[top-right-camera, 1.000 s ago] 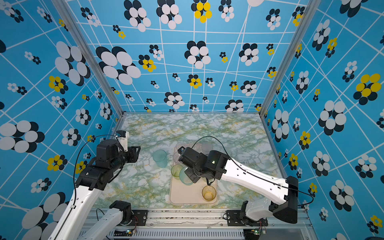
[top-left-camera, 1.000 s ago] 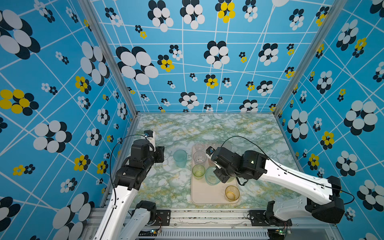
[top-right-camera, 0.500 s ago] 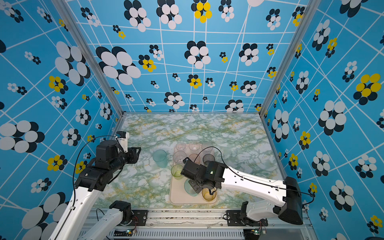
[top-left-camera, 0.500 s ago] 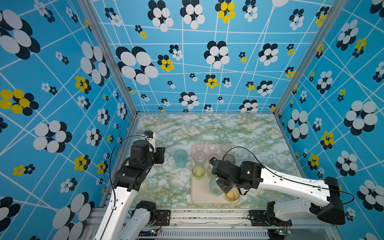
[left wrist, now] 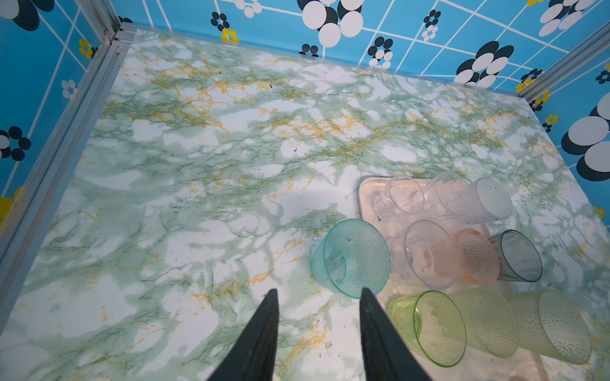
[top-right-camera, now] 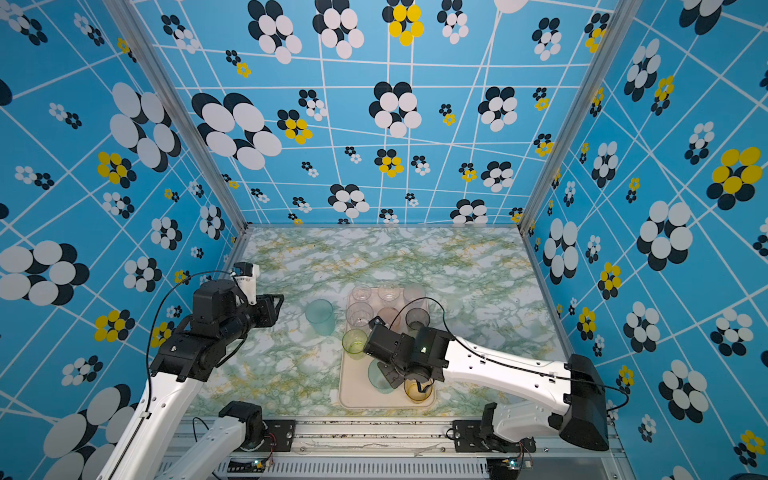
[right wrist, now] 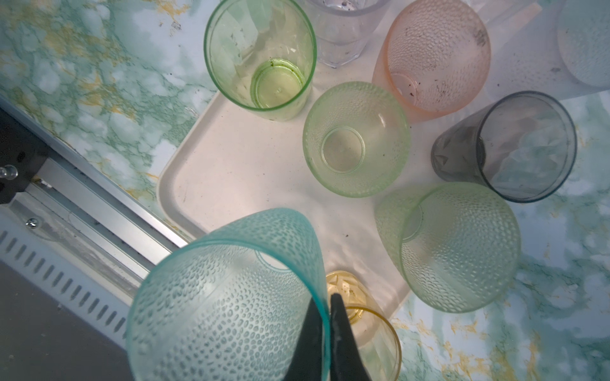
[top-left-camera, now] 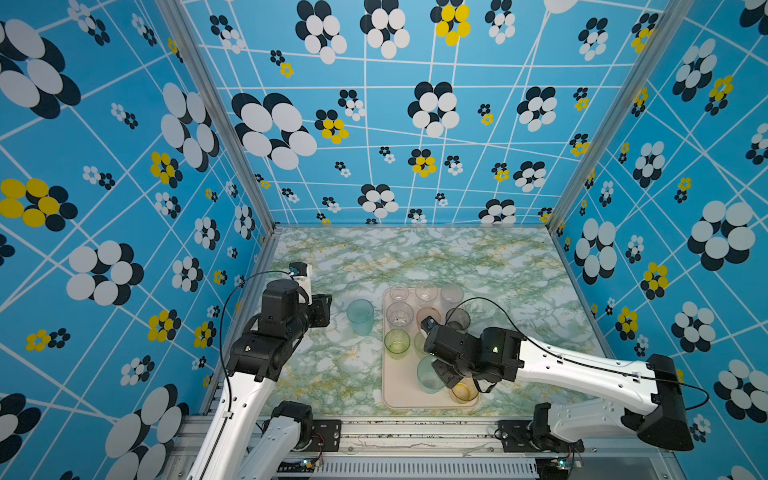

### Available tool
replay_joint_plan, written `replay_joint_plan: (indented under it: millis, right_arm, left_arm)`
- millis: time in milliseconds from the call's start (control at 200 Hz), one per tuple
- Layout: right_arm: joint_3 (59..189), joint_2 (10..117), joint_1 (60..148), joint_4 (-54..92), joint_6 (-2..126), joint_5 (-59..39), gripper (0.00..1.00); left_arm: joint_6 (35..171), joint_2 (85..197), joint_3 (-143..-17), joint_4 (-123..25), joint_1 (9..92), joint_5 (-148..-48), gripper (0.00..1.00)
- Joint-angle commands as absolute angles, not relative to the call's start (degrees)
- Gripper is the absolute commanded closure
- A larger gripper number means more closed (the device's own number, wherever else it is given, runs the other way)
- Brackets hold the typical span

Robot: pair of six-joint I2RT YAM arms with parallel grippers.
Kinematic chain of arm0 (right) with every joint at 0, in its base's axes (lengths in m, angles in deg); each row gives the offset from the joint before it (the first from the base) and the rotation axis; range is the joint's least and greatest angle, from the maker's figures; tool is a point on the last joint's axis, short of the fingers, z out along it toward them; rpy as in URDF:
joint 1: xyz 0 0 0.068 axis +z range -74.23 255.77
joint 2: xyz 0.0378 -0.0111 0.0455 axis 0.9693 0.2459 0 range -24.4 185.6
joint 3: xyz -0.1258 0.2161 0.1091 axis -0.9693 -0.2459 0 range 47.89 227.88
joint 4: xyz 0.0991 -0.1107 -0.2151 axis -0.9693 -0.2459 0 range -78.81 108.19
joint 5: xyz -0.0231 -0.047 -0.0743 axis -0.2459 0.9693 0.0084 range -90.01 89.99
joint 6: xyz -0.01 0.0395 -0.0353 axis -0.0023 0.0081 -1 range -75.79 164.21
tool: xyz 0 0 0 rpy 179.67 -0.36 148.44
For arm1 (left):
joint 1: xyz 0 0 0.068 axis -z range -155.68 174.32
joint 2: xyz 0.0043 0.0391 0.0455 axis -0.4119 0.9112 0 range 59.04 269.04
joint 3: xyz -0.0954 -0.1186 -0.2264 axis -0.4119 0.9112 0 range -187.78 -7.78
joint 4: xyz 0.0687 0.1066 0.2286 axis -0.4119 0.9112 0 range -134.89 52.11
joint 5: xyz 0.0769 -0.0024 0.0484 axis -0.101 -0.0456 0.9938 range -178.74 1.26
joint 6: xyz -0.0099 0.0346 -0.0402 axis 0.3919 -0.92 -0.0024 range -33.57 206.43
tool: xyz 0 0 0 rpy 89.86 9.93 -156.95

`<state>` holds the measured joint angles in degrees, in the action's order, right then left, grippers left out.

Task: Place the glasses into the tray
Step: 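Carry the teal tumbler to the tray's near end beside the amber tumbler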

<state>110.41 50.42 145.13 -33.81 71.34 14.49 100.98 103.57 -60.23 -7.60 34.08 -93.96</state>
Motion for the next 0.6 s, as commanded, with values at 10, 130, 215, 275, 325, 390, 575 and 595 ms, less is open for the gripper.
replay_joint_plan:
  millis: [10, 130, 215, 275, 325, 390, 575, 595]
  right_arm:
    - [109.0, 49.3, 145.6, -31.8, 72.9, 14.2, 0.98]
    - [108.0, 49.0, 145.6, -31.6, 73.4, 14.1, 0.98]
    - [107.6, 48.9, 145.6, -31.6, 73.6, 14.2, 0.98]
    - [107.4, 48.8, 145.6, -31.7, 73.6, 14.5, 0.98]
    - [107.1, 48.7, 145.6, -31.7, 73.8, 14.6, 0.98]
    - [107.0, 48.7, 145.6, -31.3, 73.9, 14.4, 0.98]
    - [106.4, 49.2, 145.6, -30.9, 74.0, 14.2, 0.98]
    - [106.3, 49.2, 145.6, -31.0, 74.0, 14.2, 0.98]
  left_arm:
    - [101.5, 104.0, -60.5, -7.7, 33.8, -94.9, 0.58]
    - [101.5, 104.5, -60.6, -7.6, 33.9, -94.9, 0.59]
    - [101.4, 104.9, -60.7, -7.7, 34.0, -94.9, 0.59]
    - [101.4, 105.2, -60.6, -7.8, 34.1, -94.8, 0.59]
    - [101.4, 105.3, -60.6, -7.8, 34.2, -94.9, 0.59]
    - [101.4, 105.4, -60.6, -7.9, 34.3, -94.7, 0.59]
    - [101.4, 105.7, -60.6, -8.0, 34.6, -94.6, 0.59]
    - [101.4, 105.7, -60.6, -8.0, 34.5, -94.6, 0.59]
